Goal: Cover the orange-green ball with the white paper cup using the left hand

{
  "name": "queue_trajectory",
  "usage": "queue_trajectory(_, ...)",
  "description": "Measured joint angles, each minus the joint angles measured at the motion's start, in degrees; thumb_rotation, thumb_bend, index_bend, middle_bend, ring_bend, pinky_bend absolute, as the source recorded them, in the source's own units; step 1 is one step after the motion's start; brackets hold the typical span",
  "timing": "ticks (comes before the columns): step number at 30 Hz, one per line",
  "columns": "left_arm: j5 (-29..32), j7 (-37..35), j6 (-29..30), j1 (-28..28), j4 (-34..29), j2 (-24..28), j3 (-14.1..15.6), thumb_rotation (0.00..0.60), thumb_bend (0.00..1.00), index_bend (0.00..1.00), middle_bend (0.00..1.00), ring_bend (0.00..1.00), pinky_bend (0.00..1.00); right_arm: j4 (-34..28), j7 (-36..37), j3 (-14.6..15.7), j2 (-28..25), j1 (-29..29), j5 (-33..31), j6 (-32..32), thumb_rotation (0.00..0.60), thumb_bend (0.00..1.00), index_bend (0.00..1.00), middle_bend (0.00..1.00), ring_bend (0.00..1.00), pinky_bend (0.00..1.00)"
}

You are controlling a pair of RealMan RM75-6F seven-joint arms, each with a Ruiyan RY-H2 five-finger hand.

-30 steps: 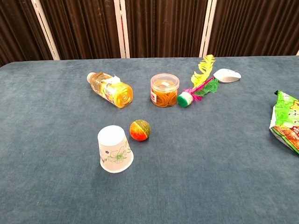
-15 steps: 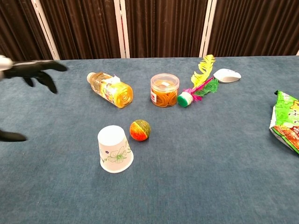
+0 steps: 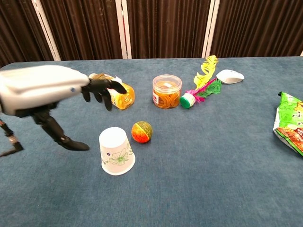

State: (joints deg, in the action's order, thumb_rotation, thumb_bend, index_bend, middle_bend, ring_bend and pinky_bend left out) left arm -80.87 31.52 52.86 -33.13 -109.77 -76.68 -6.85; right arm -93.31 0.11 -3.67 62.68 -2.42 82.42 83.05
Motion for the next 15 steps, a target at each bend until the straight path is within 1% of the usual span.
queue_trajectory(7, 7.3, 6.4, -1.3, -3.0, 1.8, -4.7, -0.2, 0.600, 0.17, 0.12, 0.29, 0.23, 0.29, 0.0, 0.3, -0.1, 0.0, -0.2, -0.4, -0.5, 0.600, 0.35, 0.00, 0.00, 0.00, 0.03)
queue_trajectory(12, 11.0, 8.6, -1.1, -4.6, 3.6, -7.2, 0.0, 0.600, 0.18, 0.12, 0.29, 0.23, 0.29, 0.0, 0.4, -0.2, 0.0, -0.3, -0.6, -0.8, 0.600, 0.35, 0.00, 0.00, 0.00, 0.03)
queue_trajectory(15, 12.5, 9.2, -0.9, -5.4, 4.7, -8.5, 0.1, 0.600, 0.20, 0.13, 0.30, 0.25, 0.31, 0.0, 0.4, -0.2, 0.0, -0.4, -0.7, -0.9, 0.600, 0.35, 0.00, 0.00, 0.00, 0.03)
